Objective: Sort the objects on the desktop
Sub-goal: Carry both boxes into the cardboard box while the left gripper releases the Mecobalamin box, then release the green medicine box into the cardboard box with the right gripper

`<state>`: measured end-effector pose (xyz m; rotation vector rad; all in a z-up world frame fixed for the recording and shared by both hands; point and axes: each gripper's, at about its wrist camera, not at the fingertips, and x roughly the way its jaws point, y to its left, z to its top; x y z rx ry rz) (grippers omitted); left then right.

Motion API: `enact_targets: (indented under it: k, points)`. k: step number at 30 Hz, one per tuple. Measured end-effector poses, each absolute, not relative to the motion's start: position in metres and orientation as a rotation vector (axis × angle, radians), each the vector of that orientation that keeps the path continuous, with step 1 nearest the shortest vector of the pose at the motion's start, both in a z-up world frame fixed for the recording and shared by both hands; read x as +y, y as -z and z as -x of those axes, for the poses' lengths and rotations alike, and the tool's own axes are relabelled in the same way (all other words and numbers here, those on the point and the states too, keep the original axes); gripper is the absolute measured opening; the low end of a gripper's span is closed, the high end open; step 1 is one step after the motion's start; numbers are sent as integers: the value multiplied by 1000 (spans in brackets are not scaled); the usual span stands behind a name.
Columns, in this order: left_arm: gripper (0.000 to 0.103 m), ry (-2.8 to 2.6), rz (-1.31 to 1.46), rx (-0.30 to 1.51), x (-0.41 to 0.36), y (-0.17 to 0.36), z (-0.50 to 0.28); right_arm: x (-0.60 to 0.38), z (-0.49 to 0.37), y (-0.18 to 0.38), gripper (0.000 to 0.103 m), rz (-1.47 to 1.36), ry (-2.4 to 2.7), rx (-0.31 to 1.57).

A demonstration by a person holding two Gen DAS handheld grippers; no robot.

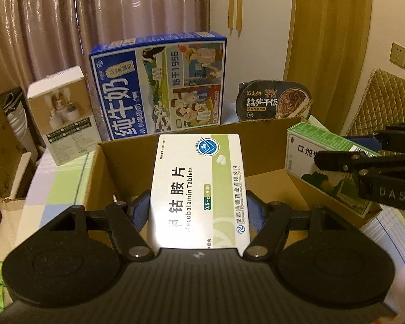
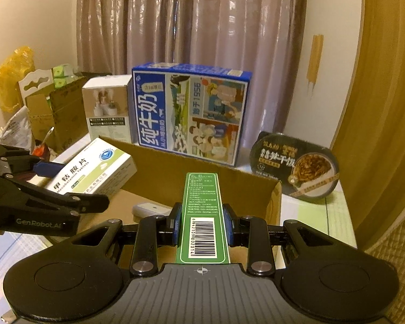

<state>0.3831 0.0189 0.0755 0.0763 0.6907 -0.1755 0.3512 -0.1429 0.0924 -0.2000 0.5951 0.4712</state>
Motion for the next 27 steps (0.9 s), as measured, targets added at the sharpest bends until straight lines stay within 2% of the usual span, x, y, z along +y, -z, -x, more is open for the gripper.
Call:
enact_targets:
  k: [18,23,24,25,27]
  points:
    - [69,148,-27,660,39,-84,-367,-138,-356,-77,27,187,-466,615]
    - [69,149,-23,647,42,-88,-354,-136,-359,-78,28,179,-477,569]
    - [69,150,-23,645,43,-88,-351,-136,-360,-79,35,179,-472,561]
    - [69,149,-22,643,44,-89,-348,-138,-360,-81,46,174,-460,556]
    - [71,146,-17,636,46,-91,-341,-144,-357,-85,49,153,-452,542]
